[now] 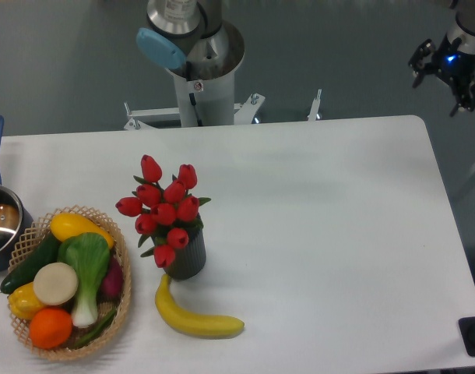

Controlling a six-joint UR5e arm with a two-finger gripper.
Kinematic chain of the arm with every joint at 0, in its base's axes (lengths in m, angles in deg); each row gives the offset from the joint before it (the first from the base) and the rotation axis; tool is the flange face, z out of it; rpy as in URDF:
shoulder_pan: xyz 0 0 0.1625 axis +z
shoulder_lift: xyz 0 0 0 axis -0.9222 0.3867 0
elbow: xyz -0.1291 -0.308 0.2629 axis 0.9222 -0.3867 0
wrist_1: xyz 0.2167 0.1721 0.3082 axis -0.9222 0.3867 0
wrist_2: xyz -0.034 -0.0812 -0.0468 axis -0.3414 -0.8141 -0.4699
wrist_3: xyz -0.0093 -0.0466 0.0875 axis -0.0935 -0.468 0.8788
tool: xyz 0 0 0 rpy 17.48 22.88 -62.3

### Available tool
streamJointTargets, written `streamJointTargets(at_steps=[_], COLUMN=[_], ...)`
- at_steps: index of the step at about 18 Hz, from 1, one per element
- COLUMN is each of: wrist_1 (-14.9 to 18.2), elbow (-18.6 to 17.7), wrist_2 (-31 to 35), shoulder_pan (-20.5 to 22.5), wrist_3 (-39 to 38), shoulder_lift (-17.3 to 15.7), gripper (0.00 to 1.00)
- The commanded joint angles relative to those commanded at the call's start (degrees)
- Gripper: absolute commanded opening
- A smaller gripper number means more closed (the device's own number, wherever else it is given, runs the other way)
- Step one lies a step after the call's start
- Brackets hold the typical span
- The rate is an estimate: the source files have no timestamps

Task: Pick up the flowers from the vase
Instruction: 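Move the open gripper toward the red tulips in the grey vase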

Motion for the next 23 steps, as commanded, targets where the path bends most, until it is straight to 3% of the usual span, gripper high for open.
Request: streamJointTargets(at_steps=[4,13,18,23], wrist_1=[0.26,-2.55,-2.64,3.06], elbow=[-0.09,-6.76,-14.84,-20.47], wrist_2=[-0.09,-1.75,-18.86,-37.5], shoulder_pan=[0.0,1.49,2.81,0.8], wrist_3=[-0.09,-0.62,-2.46,-5.43], shoulder_lift=[-0.17,-0.61,-7.02,-13.96], gripper=[1.0,1.0,1.0,1.0])
